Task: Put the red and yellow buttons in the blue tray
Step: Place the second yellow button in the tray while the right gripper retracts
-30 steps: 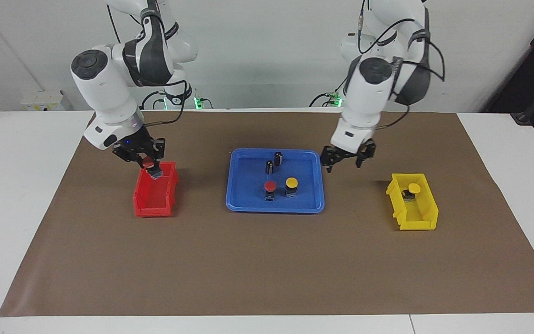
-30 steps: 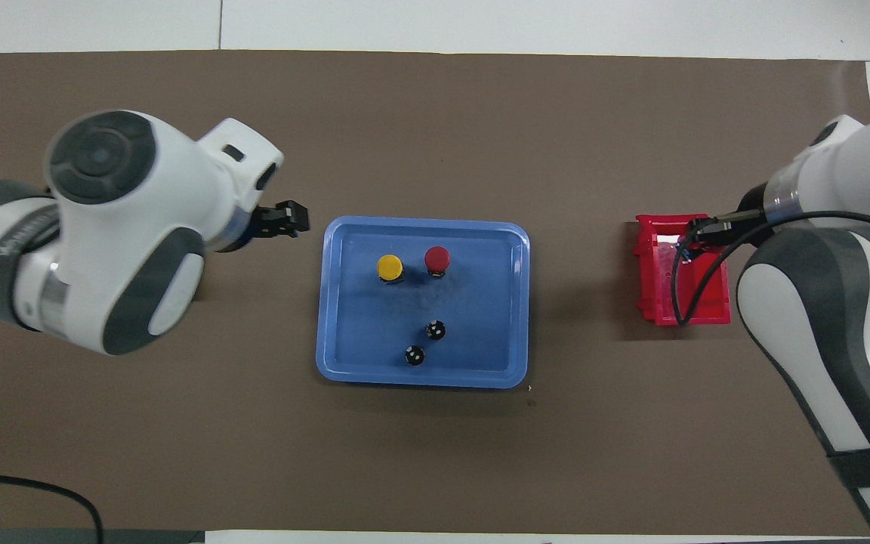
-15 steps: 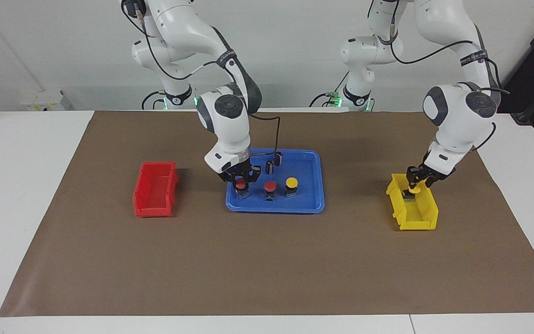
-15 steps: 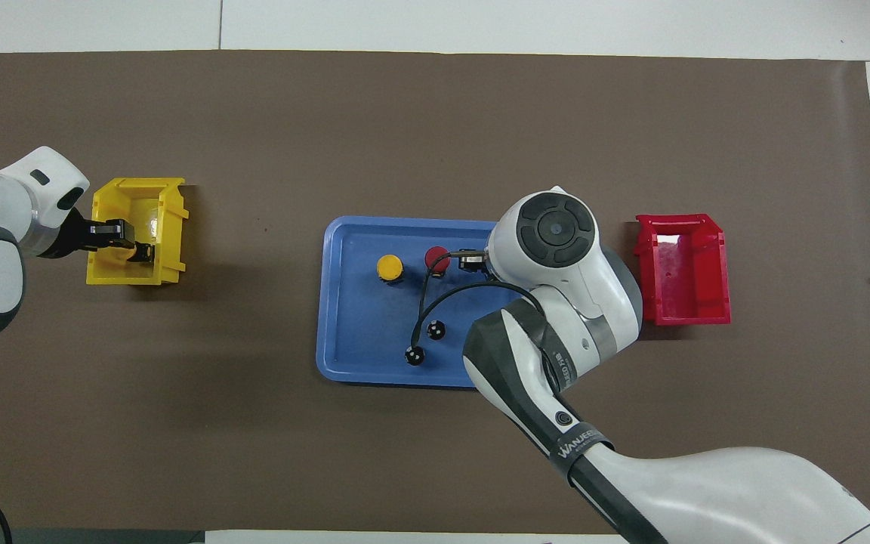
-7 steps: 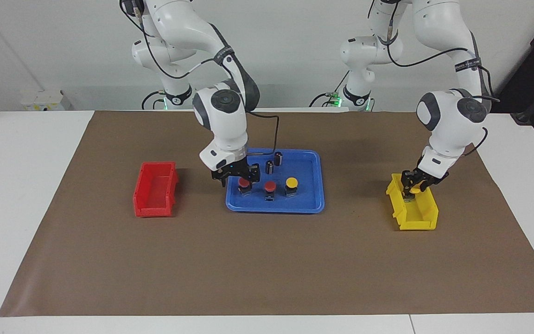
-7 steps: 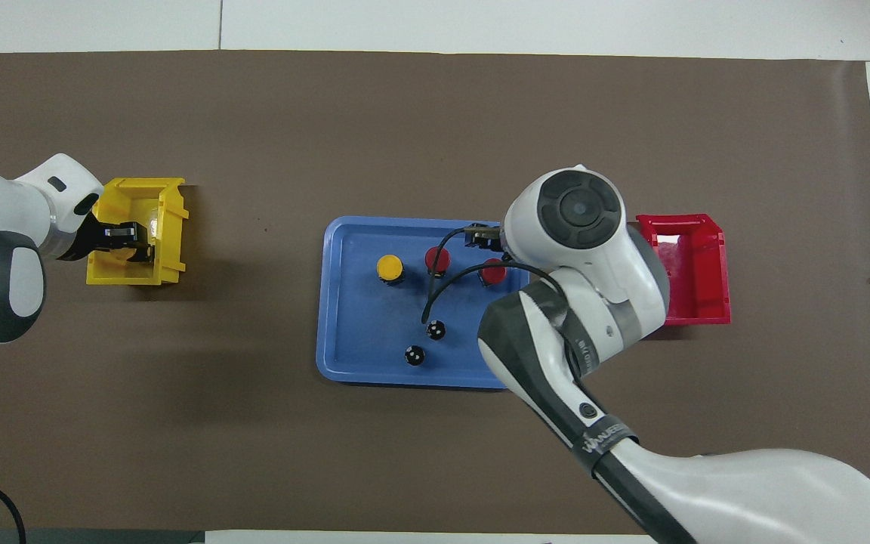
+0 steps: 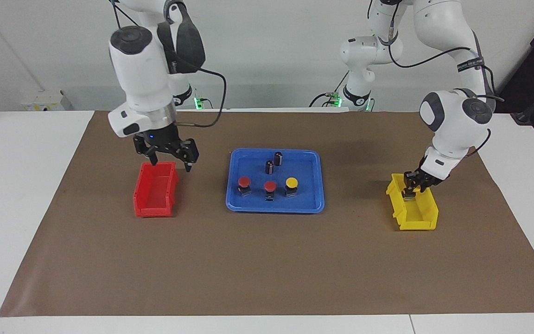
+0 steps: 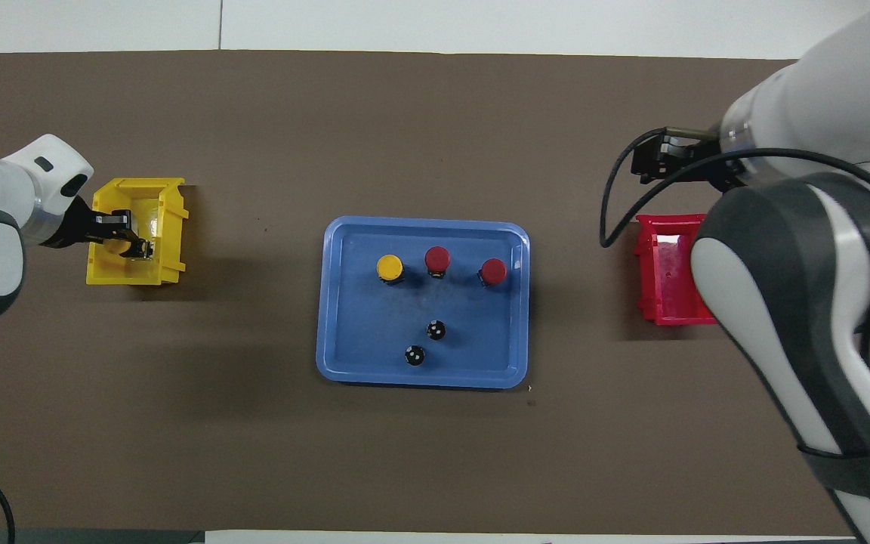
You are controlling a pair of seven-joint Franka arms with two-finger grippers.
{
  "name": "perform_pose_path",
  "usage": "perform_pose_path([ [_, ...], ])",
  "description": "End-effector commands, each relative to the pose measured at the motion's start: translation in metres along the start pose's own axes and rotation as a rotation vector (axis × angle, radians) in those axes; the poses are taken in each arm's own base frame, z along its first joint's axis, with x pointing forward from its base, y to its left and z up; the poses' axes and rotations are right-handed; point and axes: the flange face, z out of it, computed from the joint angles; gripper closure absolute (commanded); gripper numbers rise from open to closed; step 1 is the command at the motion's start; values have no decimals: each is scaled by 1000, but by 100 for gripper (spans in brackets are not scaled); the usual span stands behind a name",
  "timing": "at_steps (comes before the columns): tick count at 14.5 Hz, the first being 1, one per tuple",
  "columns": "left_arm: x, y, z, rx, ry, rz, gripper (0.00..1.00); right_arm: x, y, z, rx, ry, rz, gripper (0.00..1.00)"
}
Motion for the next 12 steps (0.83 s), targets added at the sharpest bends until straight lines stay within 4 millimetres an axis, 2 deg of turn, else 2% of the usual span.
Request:
perform_pose_path([
  [1, 4, 70, -77, -11, -14, -48, 99, -11, 52, -31, -7, -29, -62, 0],
  [2, -6, 115, -73, -5, -18, -78, 99, -13, 67, -37, -10, -34, -79, 0],
  [3, -23, 154, -59, -2, -16, -122, 99, -15, 75, -38, -13, -48, -95, 0],
  [5, -53, 204, -36, -25, 34, -150, 99, -16, 82, -35, -16, -76, -111, 0],
  [6, -66, 225, -22, -27, 36, -146, 99, -15, 94, -35, -8, -85, -115, 0],
  [9, -80, 254, 0, -32, 37, -130, 99, -21, 114, -34, 19, -137, -118, 0],
  [12, -82, 266, 29, -48, 61, -121, 99, -20, 111, -34, 38, -124, -115, 0],
])
